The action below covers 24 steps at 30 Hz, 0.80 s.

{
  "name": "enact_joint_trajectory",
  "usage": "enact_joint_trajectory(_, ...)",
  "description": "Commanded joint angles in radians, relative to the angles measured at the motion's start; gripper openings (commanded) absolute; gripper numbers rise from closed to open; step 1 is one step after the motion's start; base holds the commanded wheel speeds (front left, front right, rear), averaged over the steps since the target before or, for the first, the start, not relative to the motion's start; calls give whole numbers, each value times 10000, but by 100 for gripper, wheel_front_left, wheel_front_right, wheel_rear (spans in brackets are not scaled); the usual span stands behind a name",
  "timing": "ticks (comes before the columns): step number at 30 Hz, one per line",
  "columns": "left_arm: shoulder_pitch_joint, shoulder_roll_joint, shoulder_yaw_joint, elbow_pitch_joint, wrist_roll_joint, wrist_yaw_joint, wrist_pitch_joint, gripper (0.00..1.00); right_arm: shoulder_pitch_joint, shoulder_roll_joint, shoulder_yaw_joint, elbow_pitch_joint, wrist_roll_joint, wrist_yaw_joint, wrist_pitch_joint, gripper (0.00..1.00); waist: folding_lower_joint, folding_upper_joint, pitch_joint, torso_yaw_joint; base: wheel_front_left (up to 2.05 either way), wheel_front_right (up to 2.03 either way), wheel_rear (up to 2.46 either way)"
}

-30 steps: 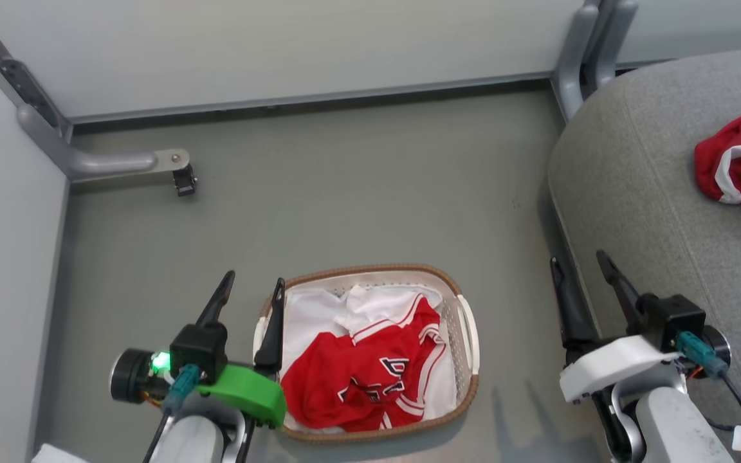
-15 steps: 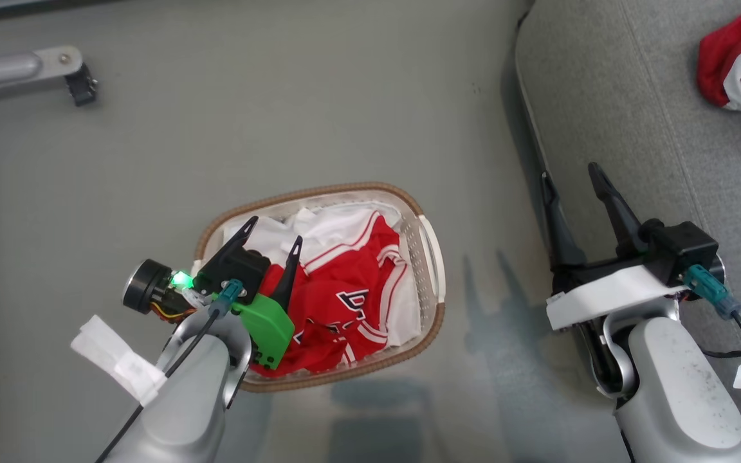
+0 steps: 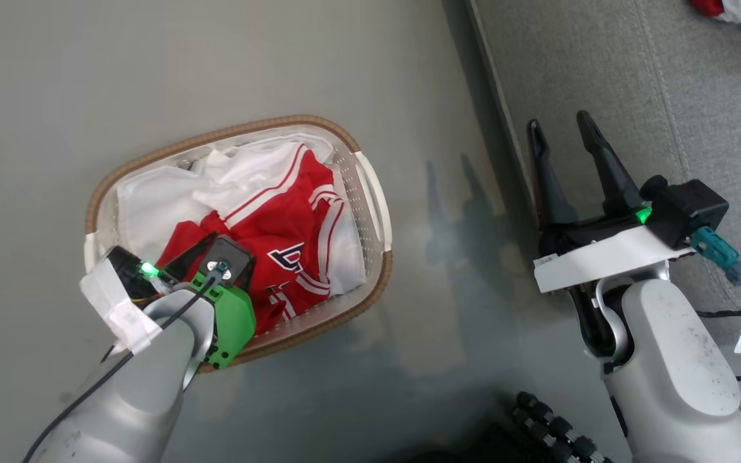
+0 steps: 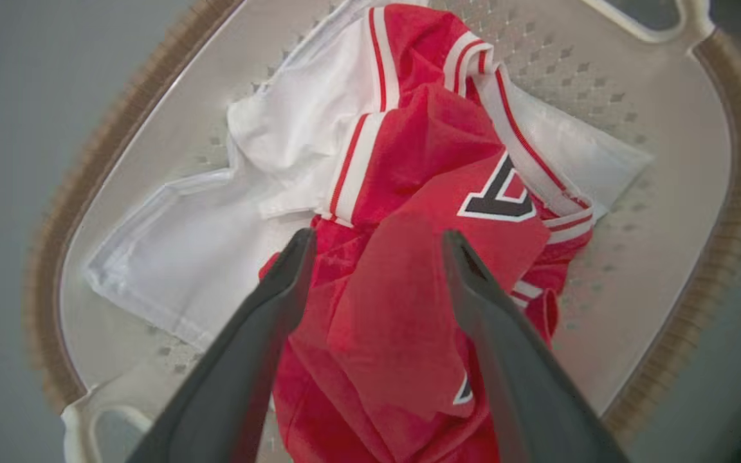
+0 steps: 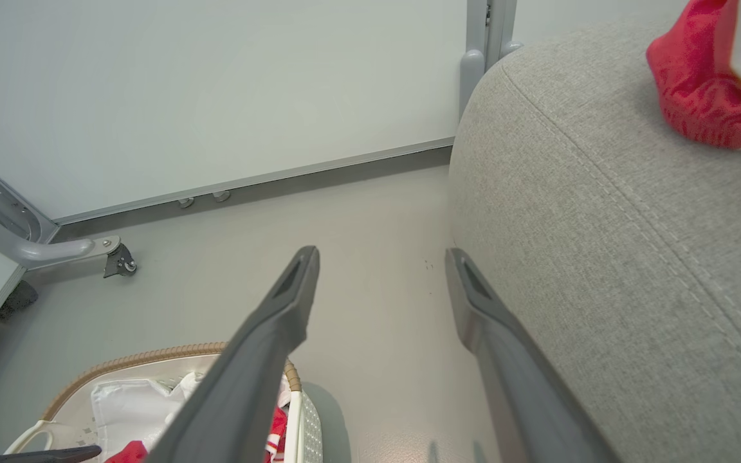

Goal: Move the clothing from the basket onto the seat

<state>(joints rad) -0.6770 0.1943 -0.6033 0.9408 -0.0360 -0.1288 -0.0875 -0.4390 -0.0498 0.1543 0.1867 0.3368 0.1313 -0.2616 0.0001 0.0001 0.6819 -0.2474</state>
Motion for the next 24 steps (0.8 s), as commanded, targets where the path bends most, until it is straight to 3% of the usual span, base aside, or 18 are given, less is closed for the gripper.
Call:
enact_joint_trajectory(1,-291,205,-118,143,-47,-18,103,100,-116,-12,54,-76,109,-10,-52,100,-1,-1,899,-874,0,0,0)
enact_joint_trajectory(9,-652,624,-377,859,-344,-20,675,100,-227,-16,143,-77,443,-10,-52,100,-1,-1,1273,-1219,0,0,0)
enact_joint_trajectory(10,-623,597,-439,901,-396,-21,717,82,-217,-16,148,-66,472,-10,-52,100,-1,-1,1283,-1227,0,0,0)
enact_joint_trajectory(11,-613,587,-492,915,-441,-21,729,46,-214,-16,153,-51,495,-10,-52,100,-1,-1,1285,-1228,0,0,0)
enact_joint_trajectory(13,-565,572,-613,958,-536,-19,761,27,-220,-17,150,-16,515,-10,-52,100,-1,-1,1275,-1212,0,0,0)
enact_joint_trajectory(14,-522,549,-667,996,-626,-20,811,1,-228,-17,149,5,524,-10,-52,100,-1,-1,1259,-1192,0,0,0)
enact_joint_trajectory(24,-425,329,-954,1072,-1006,-22,367,0,-224,-22,25,141,203,-12,-52,100,-1,-1,767,-742,0,0,0)
